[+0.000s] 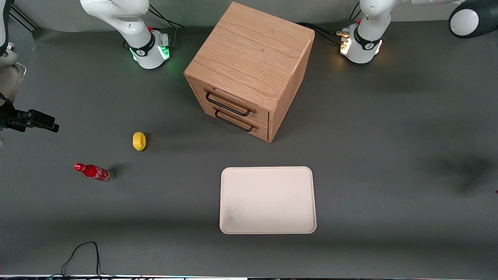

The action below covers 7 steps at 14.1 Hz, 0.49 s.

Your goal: Place red cookie box on tray

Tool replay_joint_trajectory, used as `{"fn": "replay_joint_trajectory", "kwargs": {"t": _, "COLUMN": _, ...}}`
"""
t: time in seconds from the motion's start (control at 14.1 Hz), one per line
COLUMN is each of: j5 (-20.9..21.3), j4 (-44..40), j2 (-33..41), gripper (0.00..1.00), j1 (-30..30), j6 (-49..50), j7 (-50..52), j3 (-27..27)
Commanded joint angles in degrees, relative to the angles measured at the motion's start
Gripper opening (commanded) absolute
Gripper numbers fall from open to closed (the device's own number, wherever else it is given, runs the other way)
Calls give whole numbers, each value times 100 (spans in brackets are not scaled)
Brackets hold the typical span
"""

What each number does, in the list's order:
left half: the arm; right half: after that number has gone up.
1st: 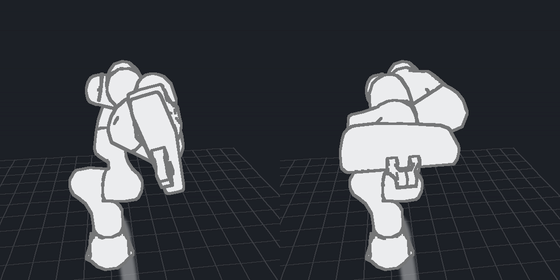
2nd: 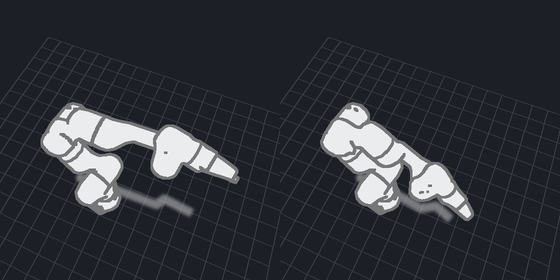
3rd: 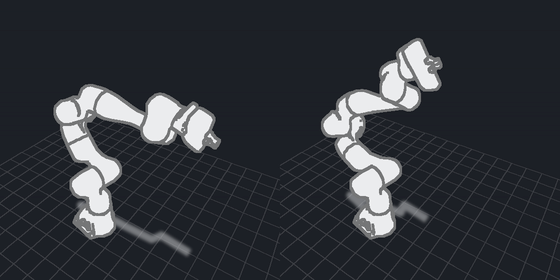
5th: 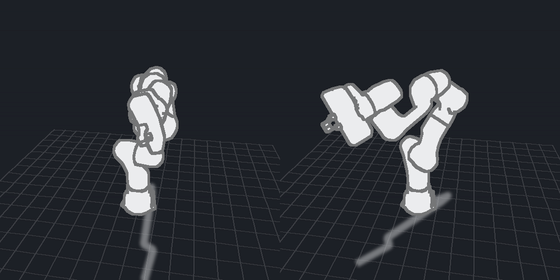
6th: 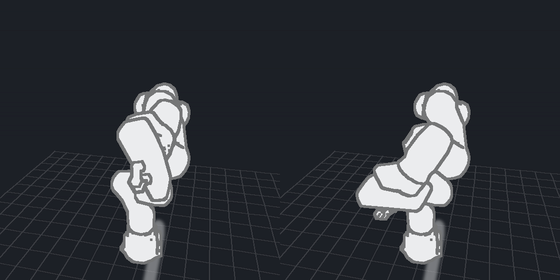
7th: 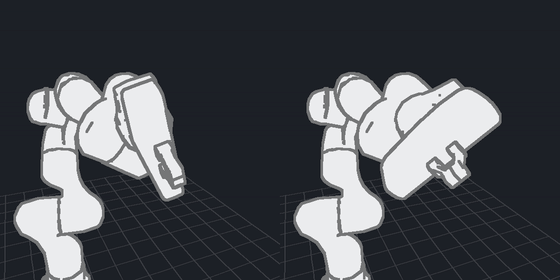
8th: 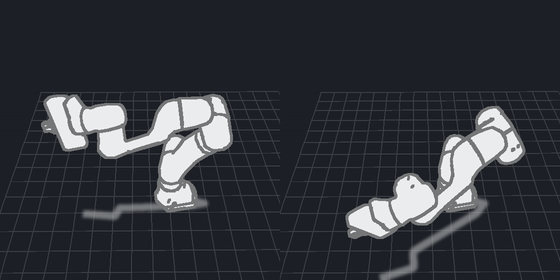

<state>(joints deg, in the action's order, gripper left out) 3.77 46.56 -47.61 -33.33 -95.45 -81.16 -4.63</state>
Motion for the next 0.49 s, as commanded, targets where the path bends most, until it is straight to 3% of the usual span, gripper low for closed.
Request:
{"fn": "replay_joint_trajectory", "kwargs": {"t": 0.0, "j5": 1, "j4": -515, "j2": 313, "gripper": 0, "j1": -68, "j6": 815, "j7": -31, "j3": 6}}
{"fn": "replay_joint_trajectory", "kwargs": {"t": 0.42, "j5": -130, "j4": -516, "j2": 1271, "gripper": 0, "j1": -200, "j6": 1510, "j7": -40, "j3": -2}}
